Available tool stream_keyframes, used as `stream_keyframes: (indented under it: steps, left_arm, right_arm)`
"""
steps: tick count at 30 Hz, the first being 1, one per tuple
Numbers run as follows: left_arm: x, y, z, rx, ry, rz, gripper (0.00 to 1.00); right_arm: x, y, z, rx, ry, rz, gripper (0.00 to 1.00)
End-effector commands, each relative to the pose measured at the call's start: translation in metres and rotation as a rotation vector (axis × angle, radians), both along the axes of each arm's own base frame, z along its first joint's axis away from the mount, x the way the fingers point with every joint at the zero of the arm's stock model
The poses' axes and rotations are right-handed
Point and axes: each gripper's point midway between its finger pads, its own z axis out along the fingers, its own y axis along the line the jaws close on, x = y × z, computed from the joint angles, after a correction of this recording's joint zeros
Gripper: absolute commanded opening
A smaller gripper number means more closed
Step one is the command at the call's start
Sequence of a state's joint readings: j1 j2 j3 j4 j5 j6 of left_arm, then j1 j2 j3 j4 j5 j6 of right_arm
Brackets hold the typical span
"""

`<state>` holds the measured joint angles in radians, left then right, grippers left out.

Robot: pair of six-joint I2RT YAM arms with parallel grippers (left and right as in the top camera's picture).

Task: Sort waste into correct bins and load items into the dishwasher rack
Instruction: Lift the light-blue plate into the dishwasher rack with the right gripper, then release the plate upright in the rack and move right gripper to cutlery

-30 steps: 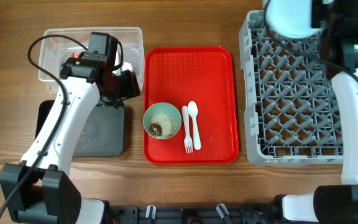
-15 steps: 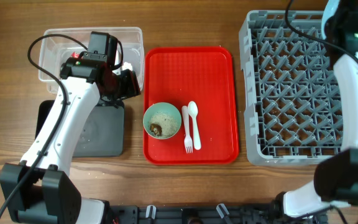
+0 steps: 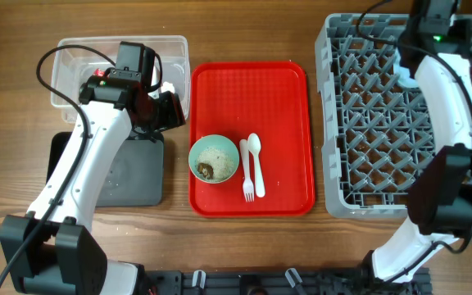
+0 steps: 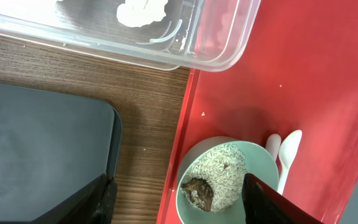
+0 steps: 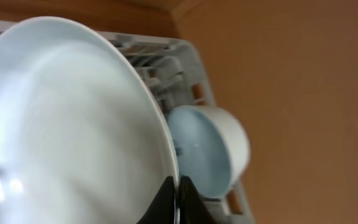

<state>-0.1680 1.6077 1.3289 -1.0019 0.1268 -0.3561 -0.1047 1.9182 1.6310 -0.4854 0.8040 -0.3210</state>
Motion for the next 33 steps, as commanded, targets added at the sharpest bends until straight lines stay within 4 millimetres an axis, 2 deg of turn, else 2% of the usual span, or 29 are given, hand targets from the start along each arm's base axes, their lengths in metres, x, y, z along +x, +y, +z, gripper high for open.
stream_keyframes:
  steps: [1,2,3,4,5,8,9,11,13,15,17,20,22,28,31,33]
  left_arm:
    - [0.002,0.003,0.010,0.009,-0.035,0.002,0.66]
    - [0.002,0.003,0.010,0.008,-0.035,0.004,0.66]
    - [0.002,0.003,0.010,0.008,-0.035,0.004,0.66]
    - [0.002,0.003,0.010,0.008,-0.035,0.004,0.66]
    - [0.002,0.003,0.010,0.008,-0.035,0.004,0.66]
    - [0.003,0.003,0.010,0.008,-0.035,0.004,0.66]
    - [0.003,0.003,0.010,0.008,-0.035,0.004,0.66]
    - [0.003,0.003,0.010,0.008,-0.035,0.004,0.68]
    - [0.003,0.003,0.010,0.008,-0.035,0.004,0.69]
    - [0.003,0.003,0.010,0.008,-0.035,0.004,0.70]
    - [0.002,0.003,0.010,0.008,-0.035,0.004,0.70]
    - [0.002,0.003,0.010,0.008,-0.034,0.004,0.70]
    - [0.002,0.003,0.010,0.008,-0.034,0.004,0.70]
    - [0.002,0.003,0.010,0.008,-0.035,0.004,0.71]
    - [0.002,0.003,0.010,0.008,-0.035,0.004,0.70]
    - [0.002,0.004,0.010,0.009,-0.035,0.004,0.71]
  right_arm:
    - [0.013,0.026,-0.012,0.079,-0.044,0.049,0.04]
    - [0.015,0.031,-0.012,0.082,-0.044,0.060,0.09]
    - [0.015,0.035,-0.012,0.080,-0.041,0.067,0.24]
    - [0.014,0.038,-0.011,0.079,-0.036,0.072,0.43]
    - [0.013,0.040,-0.009,0.079,-0.029,0.078,0.53]
    - [0.005,0.046,0.002,0.105,-0.033,0.097,0.75]
    - [0.004,0.049,0.004,0.130,-0.043,0.106,0.78]
    - [0.001,0.068,0.007,0.234,-0.041,0.196,0.78]
    - [-0.002,0.099,0.006,0.378,-0.024,0.323,0.76]
    - [-0.009,0.141,0.005,0.561,-0.003,0.479,0.69]
    - [-0.024,0.191,0.006,0.782,0.035,0.647,0.64]
    - [-0.048,0.238,0.001,1.019,0.104,0.709,0.63]
    - [-0.064,0.258,-0.007,1.089,0.181,0.716,0.63]
    - [-0.109,0.312,-0.031,1.138,0.400,0.694,0.64]
    - [-0.124,0.334,-0.050,1.108,0.481,0.608,0.64]
    - [-0.127,0.342,-0.059,1.080,0.505,0.587,0.64]
